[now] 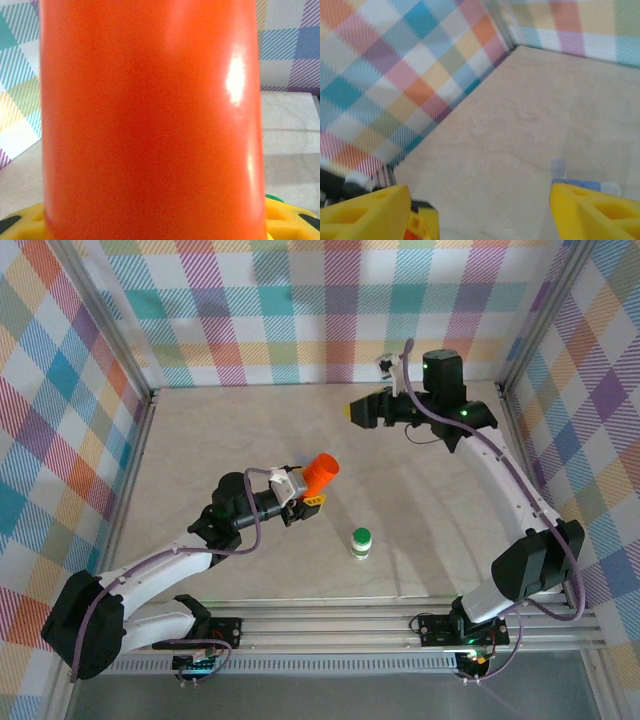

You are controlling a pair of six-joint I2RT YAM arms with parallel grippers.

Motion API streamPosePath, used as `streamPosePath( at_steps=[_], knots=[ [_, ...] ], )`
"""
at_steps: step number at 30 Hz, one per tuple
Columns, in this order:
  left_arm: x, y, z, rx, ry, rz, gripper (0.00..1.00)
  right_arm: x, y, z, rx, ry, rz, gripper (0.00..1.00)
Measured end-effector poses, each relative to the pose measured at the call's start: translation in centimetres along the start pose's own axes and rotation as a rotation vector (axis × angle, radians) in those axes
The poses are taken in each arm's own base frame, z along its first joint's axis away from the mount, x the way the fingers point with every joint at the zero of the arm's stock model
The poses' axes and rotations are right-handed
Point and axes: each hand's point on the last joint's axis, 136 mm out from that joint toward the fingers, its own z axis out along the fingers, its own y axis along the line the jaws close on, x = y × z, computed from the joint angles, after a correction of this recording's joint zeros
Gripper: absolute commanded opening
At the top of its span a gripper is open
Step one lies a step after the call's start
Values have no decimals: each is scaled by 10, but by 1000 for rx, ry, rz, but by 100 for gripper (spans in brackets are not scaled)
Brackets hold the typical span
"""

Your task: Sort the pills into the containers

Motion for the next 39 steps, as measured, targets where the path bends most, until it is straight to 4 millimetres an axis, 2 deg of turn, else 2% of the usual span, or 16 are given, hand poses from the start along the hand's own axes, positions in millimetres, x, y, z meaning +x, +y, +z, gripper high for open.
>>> streamPosePath(
  at_steps=[4, 7, 12, 17, 19, 21, 25, 34, 39],
  knots=[
    [2, -2, 0, 19, 1, -4, 0, 27, 36, -4, -166, 46, -294, 75],
    [4, -4, 1, 34, 5, -8, 0, 39, 58, -7, -291, 42, -459, 76],
    [0, -4, 3, 42, 0, -6, 0, 57, 76, -5, -387, 43, -650, 79],
    [-5, -5, 3, 58, -13, -1, 0, 75, 90, 9, -436, 108, -770, 78],
    [-5, -6, 3, 63, -14, -1, 0, 80, 92, 16, -451, 137, -794, 75],
    [-5, -6, 3, 66, -14, -1, 0, 84, 92, 20, -461, 159, -809, 69],
    [-5, -5, 3, 61, -12, -2, 0, 86, 93, 20, -480, 197, -815, 57],
    [-11, -7, 3, 81, -27, 18, 0, 83, 100, 12, -525, 276, -782, 57],
    [-7, -8, 3, 86, -11, 4, 0, 86, 102, 12, -547, 332, -753, 39]
  ],
)
